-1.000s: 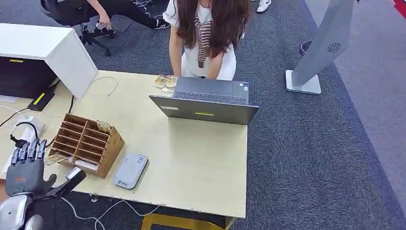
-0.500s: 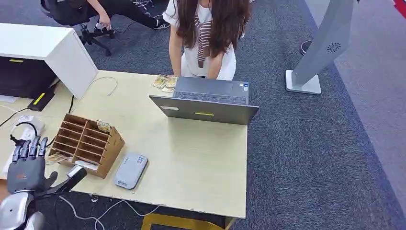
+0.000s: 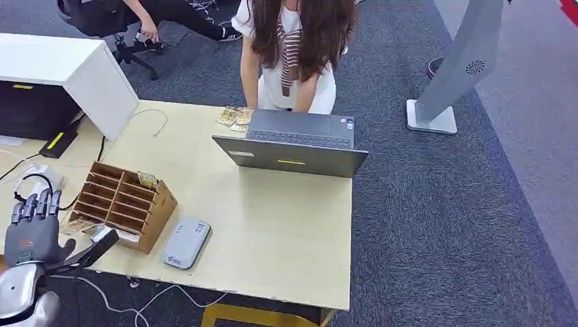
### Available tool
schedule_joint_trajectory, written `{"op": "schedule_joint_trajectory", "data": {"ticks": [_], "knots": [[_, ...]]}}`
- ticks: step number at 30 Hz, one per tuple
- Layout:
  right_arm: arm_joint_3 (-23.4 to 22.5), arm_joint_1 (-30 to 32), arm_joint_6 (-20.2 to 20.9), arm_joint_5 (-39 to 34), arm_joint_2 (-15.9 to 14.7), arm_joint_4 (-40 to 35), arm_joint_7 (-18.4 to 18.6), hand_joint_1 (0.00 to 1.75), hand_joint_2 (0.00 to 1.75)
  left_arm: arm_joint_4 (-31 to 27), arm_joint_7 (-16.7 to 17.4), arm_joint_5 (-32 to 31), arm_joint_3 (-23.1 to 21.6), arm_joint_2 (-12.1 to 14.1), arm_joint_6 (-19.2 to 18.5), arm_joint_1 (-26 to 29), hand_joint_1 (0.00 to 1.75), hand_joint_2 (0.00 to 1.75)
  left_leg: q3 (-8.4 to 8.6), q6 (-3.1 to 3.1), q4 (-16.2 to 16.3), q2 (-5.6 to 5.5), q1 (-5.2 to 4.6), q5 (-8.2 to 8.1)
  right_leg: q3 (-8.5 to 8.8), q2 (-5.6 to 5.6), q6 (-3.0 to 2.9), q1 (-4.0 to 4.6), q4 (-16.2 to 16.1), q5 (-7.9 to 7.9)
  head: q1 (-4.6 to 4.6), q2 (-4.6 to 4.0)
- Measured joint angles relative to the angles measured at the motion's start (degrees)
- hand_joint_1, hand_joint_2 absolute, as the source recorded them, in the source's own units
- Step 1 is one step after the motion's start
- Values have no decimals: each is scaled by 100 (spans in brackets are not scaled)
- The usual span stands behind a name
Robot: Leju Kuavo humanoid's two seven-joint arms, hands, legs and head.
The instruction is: Pass the card to the sensor for recognition and then transmit it.
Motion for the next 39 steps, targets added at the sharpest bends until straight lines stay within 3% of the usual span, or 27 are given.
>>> {"op": "schedule_joint_trajectory", "data": {"ticks": [29, 30, 31, 39], "knots": [[-33, -22, 28, 2, -2, 0, 4, 0, 175, 262, -28, -44, -221, 9, 13, -269, 0, 175, 1, 0, 0, 5, 0, 0, -1, 2, 0, 0, 0, 0, -2, 0], [-39, -25, 28, 4, -2, 0, 4, 0, 175, 262, -31, -44, -225, 9, 13, -275, 154, 175, 1, 0, 0, 5, 0, 0, -1, 3, 0, 0, 0, 0, -2, 0], [-42, -26, 28, 4, -2, 0, 4, 0, 175, 262, -37, -42, -227, 9, 13, -279, 175, 175, 1, 0, 0, 5, 0, 0, -1, 3, 0, 0, 0, 0, -2, 0], [-52, -29, 57, 66, -2, 0, 2, 0, 175, 262, -201, 26, -273, 13, 68, -288, 175, 175, 1, 0, 0, 6, 0, 0, -1, 3, 0, 0, 0, 0, -2, 0]]}}
